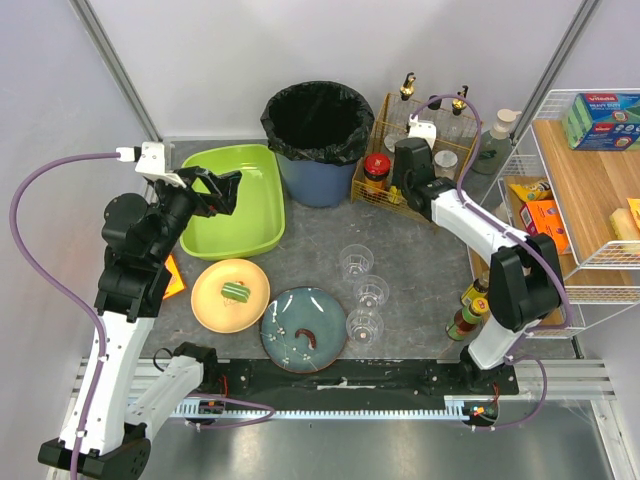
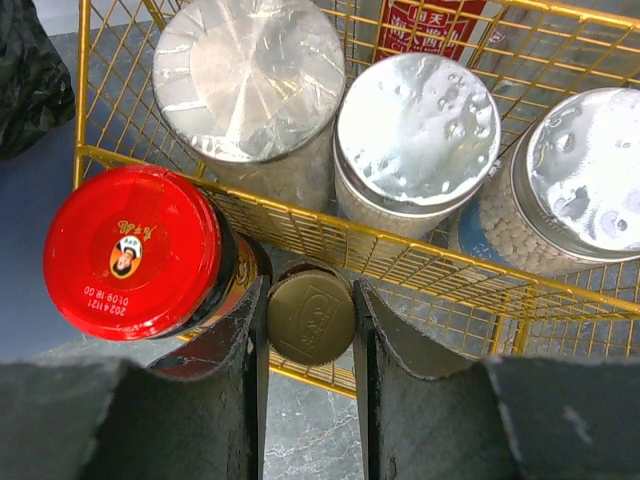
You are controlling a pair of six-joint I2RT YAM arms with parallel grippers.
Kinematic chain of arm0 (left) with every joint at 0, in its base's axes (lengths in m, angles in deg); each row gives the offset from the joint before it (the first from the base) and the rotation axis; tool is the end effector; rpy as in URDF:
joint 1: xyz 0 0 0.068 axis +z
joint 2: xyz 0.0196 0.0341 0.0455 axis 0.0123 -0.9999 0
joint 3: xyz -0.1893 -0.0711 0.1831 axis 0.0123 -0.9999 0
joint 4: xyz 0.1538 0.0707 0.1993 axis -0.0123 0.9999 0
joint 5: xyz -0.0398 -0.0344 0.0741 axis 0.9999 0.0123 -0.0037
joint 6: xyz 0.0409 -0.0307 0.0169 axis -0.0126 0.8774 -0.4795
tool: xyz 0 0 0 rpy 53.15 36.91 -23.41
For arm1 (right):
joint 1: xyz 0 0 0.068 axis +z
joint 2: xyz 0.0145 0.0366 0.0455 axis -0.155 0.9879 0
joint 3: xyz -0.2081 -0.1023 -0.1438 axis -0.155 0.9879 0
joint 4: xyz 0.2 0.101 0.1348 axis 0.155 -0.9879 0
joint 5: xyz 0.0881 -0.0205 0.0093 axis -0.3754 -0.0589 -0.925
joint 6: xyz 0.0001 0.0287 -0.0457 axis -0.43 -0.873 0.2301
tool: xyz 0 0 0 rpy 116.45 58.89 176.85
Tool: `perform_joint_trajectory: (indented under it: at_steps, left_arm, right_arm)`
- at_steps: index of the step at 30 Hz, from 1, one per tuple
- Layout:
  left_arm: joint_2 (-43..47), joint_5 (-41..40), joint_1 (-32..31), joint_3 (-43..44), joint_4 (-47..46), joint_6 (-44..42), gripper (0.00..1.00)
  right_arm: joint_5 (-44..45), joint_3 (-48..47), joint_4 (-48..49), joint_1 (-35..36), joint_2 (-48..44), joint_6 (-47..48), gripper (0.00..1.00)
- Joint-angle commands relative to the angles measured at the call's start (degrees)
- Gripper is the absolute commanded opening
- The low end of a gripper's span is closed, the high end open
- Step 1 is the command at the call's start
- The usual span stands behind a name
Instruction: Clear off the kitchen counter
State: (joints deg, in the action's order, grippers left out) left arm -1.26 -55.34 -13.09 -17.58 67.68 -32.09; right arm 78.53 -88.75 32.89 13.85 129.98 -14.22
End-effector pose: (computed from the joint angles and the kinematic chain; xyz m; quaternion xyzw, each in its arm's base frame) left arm 0.1494 -0.0366 0.4457 0.0472 0.6852 -0.1815 0.7039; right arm 0.3679 0.1376 0.2822 0.1233 0.8453 0.0157 0.5197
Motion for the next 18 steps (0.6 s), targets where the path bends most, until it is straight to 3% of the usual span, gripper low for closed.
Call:
perform_joint_trajectory:
  at_steps: [1, 6, 10, 18]
  left_arm:
    - [0.17, -0.99, -0.01, 1.08, -0.76, -1.36, 0.98]
    - [0.08, -1.08, -0.10, 1.17, -0.67, -1.45, 0.98]
    - [0.08, -1.08, -0.19, 1.08, -0.67, -1.45, 0.98]
    - [0.08, -1.34, -0.01, 1.17, 0.12, -1.62, 0.99]
  right_arm:
    - [-1.19, -2.27, 2.80, -0.18, 1.73, -1.44, 0.29]
    - [-1.54, -3.76, 1.49, -0.18, 2.44, -1.87, 0.59]
    - [-1.55, -5.34, 0.09, -0.18, 1.21, -2.23, 0.69]
    - [0.57, -11.76, -13.09, -0.18, -3.80, -1.62, 0.87]
